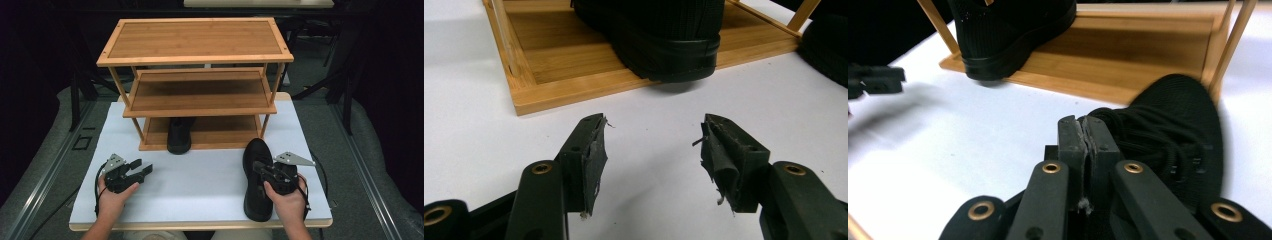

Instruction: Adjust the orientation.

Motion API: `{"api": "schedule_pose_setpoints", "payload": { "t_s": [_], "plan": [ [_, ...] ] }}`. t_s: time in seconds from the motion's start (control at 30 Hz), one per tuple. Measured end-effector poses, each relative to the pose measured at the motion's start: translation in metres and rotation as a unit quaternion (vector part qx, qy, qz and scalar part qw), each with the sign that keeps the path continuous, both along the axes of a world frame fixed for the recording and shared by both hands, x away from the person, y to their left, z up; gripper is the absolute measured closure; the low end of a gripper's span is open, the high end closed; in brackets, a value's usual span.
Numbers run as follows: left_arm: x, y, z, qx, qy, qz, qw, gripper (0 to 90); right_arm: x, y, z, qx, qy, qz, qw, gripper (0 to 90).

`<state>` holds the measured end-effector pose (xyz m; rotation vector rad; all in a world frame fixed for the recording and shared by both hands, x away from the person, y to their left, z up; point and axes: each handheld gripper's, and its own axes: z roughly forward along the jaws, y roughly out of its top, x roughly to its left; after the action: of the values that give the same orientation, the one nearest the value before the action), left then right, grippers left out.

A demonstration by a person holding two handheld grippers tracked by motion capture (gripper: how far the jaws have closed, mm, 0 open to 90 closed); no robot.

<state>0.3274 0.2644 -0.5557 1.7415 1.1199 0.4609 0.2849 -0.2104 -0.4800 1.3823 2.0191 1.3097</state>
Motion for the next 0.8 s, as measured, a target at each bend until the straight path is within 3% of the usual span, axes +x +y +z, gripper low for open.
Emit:
{"api": "schedule_pose_setpoints", "payload": {
  "t_s": [0.17, 0.3, 0.4, 0.5, 0.53, 0.57, 0.63, 0.8],
  "plan": [
    [0.000, 0.002, 0.000, 0.000, -0.001, 0.001, 1.0000, 43.3, 0.008, 0.003, 0.011, -0.013, -0.008, 0.051, 0.9986, 87.4],
    [0.000, 0.003, 0.001, 0.001, 0.001, 0.001, 1.0000, 43.2, 0.014, 0.011, 0.012, -0.046, 0.019, 0.100, 0.9937, 87.2],
    [0.000, 0.003, 0.001, 0.000, 0.001, 0.002, 1.0000, 43.2, 0.013, 0.017, 0.011, -0.069, 0.027, 0.108, 0.9913, 86.4],
    [0.000, 0.003, 0.001, -0.001, 0.001, 0.001, 1.0000, 43.2, 0.012, 0.020, 0.010, -0.065, 0.037, 0.116, 0.9905, 82.4],
    [0.000, 0.003, 0.001, 0.000, 0.001, 0.001, 1.0000, 43.2, 0.012, 0.020, 0.011, -0.062, 0.041, 0.114, 0.9907, 77.3],
    [0.000, 0.003, 0.001, 0.001, 0.001, 0.001, 1.0000, 43.2, 0.012, 0.018, 0.013, -0.048, 0.047, 0.118, 0.9908, 72.0],
    [-0.001, 0.003, 0.001, 0.001, 0.000, 0.003, 1.0000, 43.2, 0.010, 0.018, 0.020, -0.051, 0.047, 0.111, 0.9913, 67.2],
    [-0.001, 0.003, 0.001, 0.001, -0.001, 0.003, 1.0000, 43.2, 0.012, 0.019, 0.036, -0.076, 0.066, 0.100, 0.9899, 58.2]
  ]
}}
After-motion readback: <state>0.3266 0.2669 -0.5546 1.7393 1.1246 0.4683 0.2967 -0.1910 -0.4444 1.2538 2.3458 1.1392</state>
